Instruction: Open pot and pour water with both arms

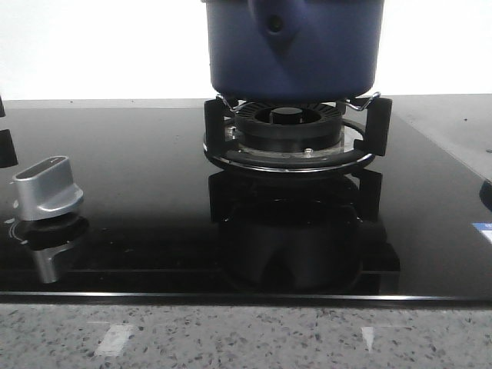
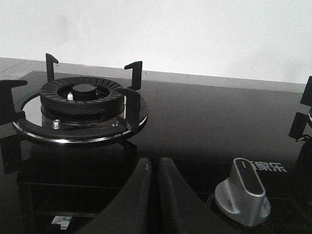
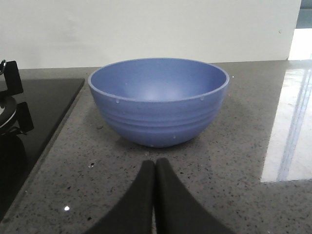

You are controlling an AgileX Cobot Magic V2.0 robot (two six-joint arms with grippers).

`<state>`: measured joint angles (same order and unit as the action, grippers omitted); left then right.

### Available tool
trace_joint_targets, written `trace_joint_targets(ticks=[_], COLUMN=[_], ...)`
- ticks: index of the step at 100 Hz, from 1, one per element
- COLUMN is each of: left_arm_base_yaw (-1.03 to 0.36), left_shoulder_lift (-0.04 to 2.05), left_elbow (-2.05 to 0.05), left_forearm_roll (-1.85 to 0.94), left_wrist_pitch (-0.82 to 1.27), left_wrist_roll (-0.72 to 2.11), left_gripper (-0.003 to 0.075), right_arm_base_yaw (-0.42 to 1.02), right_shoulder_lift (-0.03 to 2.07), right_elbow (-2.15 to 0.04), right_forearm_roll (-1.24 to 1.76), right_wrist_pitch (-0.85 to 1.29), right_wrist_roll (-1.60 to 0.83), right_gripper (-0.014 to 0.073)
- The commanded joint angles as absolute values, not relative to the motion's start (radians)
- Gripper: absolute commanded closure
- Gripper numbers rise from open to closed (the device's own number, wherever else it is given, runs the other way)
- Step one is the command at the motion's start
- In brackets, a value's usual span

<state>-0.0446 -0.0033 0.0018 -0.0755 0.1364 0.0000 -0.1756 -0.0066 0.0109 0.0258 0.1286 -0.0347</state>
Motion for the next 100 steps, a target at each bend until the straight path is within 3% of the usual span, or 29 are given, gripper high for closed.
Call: trace_joint_targets(ticks=[1,48,100], left_arm_base_yaw=[-0.053,-0.053,-0.053], left_shoulder_lift=[-0.031,-0.031,-0.031], left_elbow=[0.033,0.033,0.033], left_forearm_roll=[-0.084,-0.095,-0.436], left_wrist_pitch=[0.058,0.058,0.018], left_wrist_roll=[-0.012,-0.012,-0.012], left_gripper=[0.0741,0.0741,0.0741], right_arm_base_yaw=[-0.175,-0.175,-0.175], right_shoulder_lift=[-0.029,-0.029,-0.029], right_elbow=[0.037,0.037,0.037], right_forearm_roll=[0.017,0.084,0.299], right_wrist_pitch=[0.052,-0.022,-0.071], right_wrist_roll=[-0.036,-0.036,-0.036], right_gripper=[0.065,0.065,0.065])
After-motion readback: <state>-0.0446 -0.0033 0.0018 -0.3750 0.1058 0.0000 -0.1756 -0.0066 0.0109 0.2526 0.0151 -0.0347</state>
